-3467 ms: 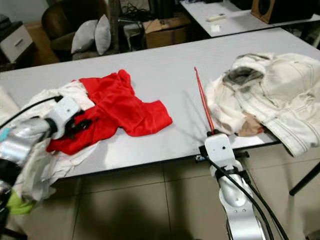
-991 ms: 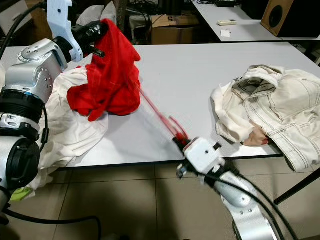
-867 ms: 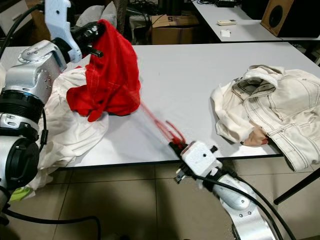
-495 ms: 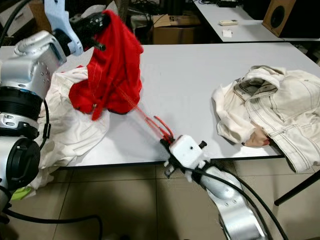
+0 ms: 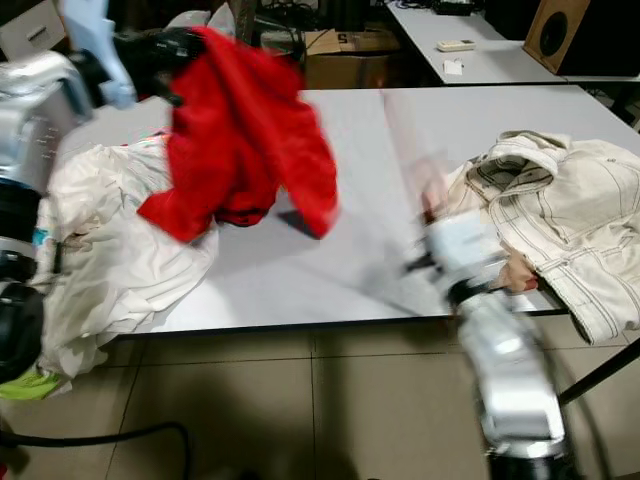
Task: Hang hanger
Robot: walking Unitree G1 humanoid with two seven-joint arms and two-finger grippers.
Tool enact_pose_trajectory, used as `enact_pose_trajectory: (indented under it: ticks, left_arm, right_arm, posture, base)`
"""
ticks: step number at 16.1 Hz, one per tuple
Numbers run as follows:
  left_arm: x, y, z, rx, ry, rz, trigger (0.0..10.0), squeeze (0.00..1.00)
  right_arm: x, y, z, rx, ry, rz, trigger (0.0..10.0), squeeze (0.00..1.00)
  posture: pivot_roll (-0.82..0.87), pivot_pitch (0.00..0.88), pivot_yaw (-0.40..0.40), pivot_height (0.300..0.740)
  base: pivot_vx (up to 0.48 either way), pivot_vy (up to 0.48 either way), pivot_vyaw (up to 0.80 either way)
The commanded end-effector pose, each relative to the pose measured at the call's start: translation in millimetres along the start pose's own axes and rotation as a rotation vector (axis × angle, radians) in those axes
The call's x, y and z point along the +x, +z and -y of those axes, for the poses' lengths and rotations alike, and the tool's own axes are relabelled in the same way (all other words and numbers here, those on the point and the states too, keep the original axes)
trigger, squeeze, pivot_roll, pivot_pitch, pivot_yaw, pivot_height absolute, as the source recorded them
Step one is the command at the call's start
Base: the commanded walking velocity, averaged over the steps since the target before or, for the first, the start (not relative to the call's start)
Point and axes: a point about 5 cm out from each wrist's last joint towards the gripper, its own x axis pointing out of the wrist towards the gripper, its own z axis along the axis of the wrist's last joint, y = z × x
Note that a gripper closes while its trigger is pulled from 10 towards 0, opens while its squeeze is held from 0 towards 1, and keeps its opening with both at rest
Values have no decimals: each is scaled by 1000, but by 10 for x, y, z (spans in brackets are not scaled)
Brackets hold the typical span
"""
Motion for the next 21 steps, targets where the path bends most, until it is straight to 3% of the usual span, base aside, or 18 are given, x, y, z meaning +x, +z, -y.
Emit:
enact_pose_trajectory:
  ticks: [1,4,6,8,10,13,14,15,16,17,18,19,20,21]
  left_arm:
    - [-20,10,-36,17,18,-7,0,0]
    - [-5,-29,-22,-32,13,-6,0,0]
    - [60,-126,52,-50,-4,-32,0,0]
    - [125,-219,74,-97,30,-47,0,0]
    - [152,-285,81,-99,50,-67,0,0]
    - [226,-445,244,0,-6,-125,0,0]
    - [272,-493,337,-15,-34,-119,0,0]
    - [338,-528,453,-52,-62,-99,10000,0]
    - [390,-548,559,-71,-104,-88,10000,0]
    - [444,-644,819,-132,-254,-105,10000,1000]
    - [465,-716,961,-145,-316,-132,10000,1000]
    - [482,-828,1212,-150,-415,-176,10000,1000]
    - [474,-880,1333,-157,-465,-198,10000,1000]
    - [434,-955,1361,-144,-493,-230,10000,1000]
  right_arm:
    - [16,64,48,26,-16,34,10000,0]
    - [23,97,139,11,-23,51,10000,0]
    - [-18,199,38,25,121,109,10000,0]
    - [-215,265,-177,52,400,135,10000,0]
    - [-336,255,-226,73,485,123,10000,0]
    - [-401,215,-212,88,470,108,10000,0]
    - [-391,208,-192,92,441,103,10000,0]
    - [-373,197,-171,89,418,98,10000,0]
    - [-363,188,-160,90,402,92,10000,0]
    - [-342,180,-148,90,380,88,10000,0]
    - [-336,176,-145,88,373,86,10000,0]
    - [-330,171,-140,85,358,84,10000,0]
    - [-326,164,-133,88,340,78,10000,0]
    - [-332,154,-137,84,330,73,10000,0]
  posture:
    - [-59,0,60,740]
    - [-58,0,59,740]
    - [-59,0,62,740]
    - [-60,0,66,740]
    - [-69,0,78,740]
    - [-77,0,89,740]
    - [-75,0,89,740]
    - [-72,0,86,740]
    - [-71,0,86,740]
    - [-72,0,88,740]
    - [-73,0,88,740]
    - [-75,0,90,740]
    - [-78,0,96,740]
    - [-85,0,105,740]
  base:
    - [0,0,0]
    - [0,0,0]
    - [0,0,0]
    - [0,0,0]
    - [0,0,0]
    - [0,0,0]
    - [0,0,0]
    - [0,0,0]
    - [0,0,0]
    - [0,0,0]
    - [0,0,0]
    - [0,0,0]
    - [0,0,0]
    - [0,0,0]
